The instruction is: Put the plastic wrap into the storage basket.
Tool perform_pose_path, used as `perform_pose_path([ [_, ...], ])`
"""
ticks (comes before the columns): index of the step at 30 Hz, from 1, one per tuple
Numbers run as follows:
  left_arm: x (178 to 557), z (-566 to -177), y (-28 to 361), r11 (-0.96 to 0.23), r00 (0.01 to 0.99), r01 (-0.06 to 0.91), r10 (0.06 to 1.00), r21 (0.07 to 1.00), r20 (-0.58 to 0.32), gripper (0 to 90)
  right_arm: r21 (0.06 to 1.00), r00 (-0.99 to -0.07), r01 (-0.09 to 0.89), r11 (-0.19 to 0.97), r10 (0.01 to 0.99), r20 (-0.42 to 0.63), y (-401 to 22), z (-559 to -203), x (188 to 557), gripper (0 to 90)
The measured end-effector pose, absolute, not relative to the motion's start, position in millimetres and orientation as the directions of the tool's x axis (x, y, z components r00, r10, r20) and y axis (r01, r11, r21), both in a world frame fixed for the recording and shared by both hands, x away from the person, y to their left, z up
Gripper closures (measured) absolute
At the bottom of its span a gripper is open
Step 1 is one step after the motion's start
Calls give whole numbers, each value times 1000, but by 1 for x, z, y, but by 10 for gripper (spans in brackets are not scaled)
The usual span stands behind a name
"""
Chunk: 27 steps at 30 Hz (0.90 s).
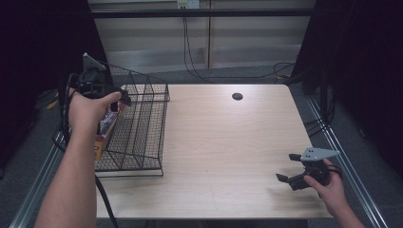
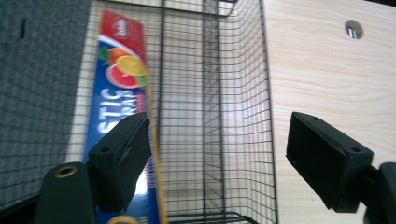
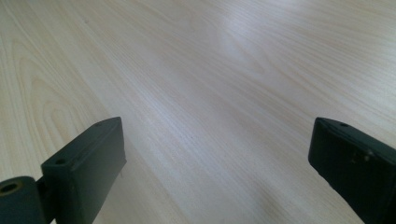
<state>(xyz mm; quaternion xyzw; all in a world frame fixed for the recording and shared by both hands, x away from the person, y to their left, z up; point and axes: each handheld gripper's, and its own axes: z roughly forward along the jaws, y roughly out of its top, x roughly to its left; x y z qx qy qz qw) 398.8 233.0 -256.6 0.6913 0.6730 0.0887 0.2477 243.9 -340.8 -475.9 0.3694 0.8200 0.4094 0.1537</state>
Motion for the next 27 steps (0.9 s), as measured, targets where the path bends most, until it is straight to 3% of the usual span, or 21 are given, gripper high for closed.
perform_pose_path([
  [27, 394, -273, 169, -127, 295, 854, 917, 505, -268, 168, 790, -676, 474, 389, 735, 44, -340, -475, 243, 36],
])
